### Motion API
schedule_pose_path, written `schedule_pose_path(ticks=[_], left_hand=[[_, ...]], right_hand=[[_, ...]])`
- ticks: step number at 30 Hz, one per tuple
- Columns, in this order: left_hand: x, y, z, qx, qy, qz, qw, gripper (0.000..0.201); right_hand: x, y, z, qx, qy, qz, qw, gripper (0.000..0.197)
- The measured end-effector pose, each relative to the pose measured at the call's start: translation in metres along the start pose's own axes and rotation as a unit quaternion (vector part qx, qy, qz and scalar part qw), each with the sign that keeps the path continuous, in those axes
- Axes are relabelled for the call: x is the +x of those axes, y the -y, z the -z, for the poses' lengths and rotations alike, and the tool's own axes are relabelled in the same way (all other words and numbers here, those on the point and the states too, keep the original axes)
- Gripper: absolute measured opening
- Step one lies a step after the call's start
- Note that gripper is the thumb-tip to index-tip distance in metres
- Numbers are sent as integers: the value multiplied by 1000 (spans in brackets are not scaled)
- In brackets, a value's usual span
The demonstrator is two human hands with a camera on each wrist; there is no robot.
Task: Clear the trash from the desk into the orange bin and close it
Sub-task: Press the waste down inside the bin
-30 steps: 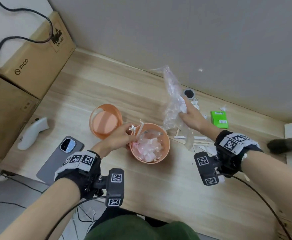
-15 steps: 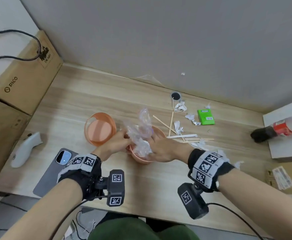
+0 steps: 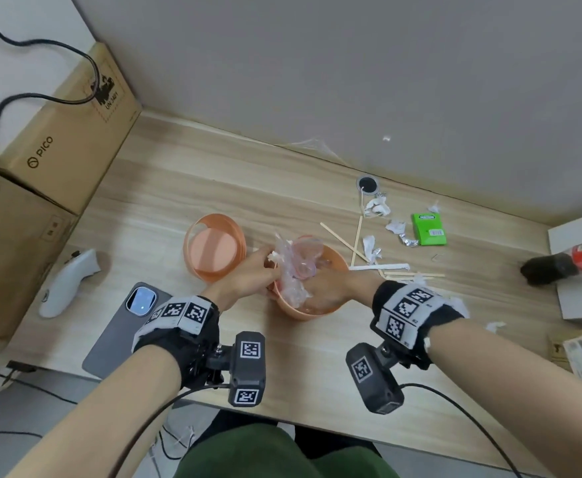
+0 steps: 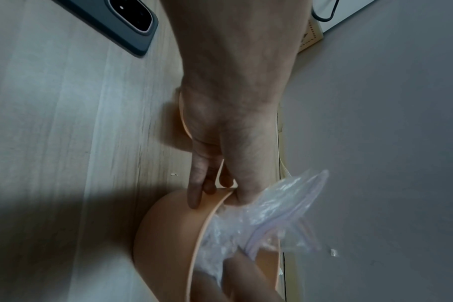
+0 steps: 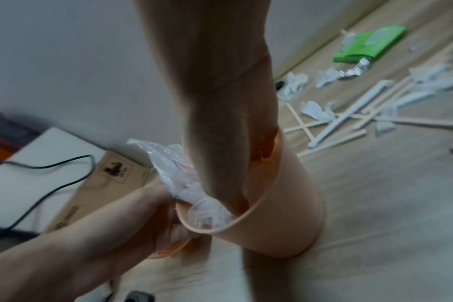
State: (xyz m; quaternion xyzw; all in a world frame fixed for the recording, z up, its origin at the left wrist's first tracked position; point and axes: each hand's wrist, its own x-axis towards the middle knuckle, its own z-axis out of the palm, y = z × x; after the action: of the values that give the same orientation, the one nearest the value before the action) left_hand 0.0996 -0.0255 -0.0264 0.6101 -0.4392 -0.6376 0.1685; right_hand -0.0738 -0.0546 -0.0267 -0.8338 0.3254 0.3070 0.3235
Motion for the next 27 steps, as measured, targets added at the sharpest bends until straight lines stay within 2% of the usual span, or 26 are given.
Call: schedule_pose_path(ticks=[3,7,8,10,12,13,15,18,20,22,24,27], left_hand=[[-1,-3,1,10,12,-11,1000,27],[-1,-5,0,16,8,-20,1000,25],[-1,-6,0,19,8,-19,1000,26],[0,-5,1,22,8,-19,1000,25],[0,-4,1,25,7,-18,1000,25],[1,-3,2,29,8,-16,999,25],[2,-2,3,31,15,-3,999,21],[2,-3,5,21,19,-7,1000,22],[4,-1,5,19,7,-5,1000,25],[6,0,5,6,3,6,1000,35],[7,0,5,0,7,13,1000,42],[6,-1,7,4,16,15,1000,43]], right_hand=[[-28,0,13,39,-43,36,998,56],[-57,-11,27,84,-36,43,995,51],[-63,-13,30,97,-58,32,993,43],[-73,-16,39,110,-169,18,979,25],[-76,-11,45,134,-260,37,955,28],[-76,-5,46,151,-266,57,950,36],[-66,5,44,125,-227,90,962,40],[-45,8,30,75,-164,101,978,29],[-36,6,21,39,-111,71,991,31],[-27,5,16,-26,-26,39,999,32],[-12,4,12,-86,60,2,994,40],[8,4,9,-61,134,-58,987,52]])
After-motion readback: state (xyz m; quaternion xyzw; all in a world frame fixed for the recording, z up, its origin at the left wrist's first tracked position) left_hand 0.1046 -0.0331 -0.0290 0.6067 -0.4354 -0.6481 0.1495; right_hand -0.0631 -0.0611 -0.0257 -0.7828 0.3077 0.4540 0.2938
